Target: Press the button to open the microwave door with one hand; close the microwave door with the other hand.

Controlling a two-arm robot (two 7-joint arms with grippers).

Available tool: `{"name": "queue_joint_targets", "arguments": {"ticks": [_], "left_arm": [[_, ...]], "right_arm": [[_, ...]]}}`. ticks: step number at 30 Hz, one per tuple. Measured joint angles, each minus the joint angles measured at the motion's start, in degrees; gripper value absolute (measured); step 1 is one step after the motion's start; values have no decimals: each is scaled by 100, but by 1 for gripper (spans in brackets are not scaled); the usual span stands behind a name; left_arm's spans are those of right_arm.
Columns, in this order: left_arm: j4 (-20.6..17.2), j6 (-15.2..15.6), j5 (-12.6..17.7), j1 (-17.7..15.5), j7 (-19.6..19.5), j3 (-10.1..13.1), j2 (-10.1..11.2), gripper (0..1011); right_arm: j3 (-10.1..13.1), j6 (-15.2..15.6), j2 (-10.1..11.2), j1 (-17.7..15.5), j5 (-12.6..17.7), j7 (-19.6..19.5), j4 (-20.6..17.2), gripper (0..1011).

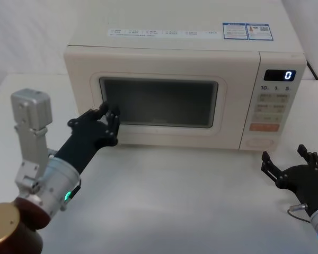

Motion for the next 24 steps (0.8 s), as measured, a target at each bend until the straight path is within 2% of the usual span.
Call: {"name": "queue_joint_targets", "arguments": {"ticks": [2, 4, 5, 6, 10, 14, 15, 24], "left_arm": [[0, -23, -1, 59, 1, -50, 7, 257], [6, -64, 0, 142, 6, -112, 16, 355], [11, -76, 4, 170, 8, -130, 20, 355], [26, -98, 25, 223, 20, -160, 28, 415], [109, -155, 120, 381, 55, -236, 37, 537], [217, -199, 183, 490, 56, -271, 19, 630], [238, -208, 196, 511, 56, -276, 11, 699], [393, -285, 304, 627, 61, -317, -51, 968]], "right_arm": [[0, 0, 0, 0, 0, 0, 0, 1002], [0, 0, 0, 0, 0, 0, 0, 1002], [0, 0, 0, 0, 0, 0, 0, 1002], [0, 0, 0, 0, 0, 0, 0, 1002], [0, 0, 0, 0, 0, 0, 0, 1002], [0, 0, 0, 0, 0, 0, 0, 1002], [0, 0, 0, 0, 0, 0, 0, 1002], [0, 0, 0, 0, 0, 0, 0, 1002]]}}
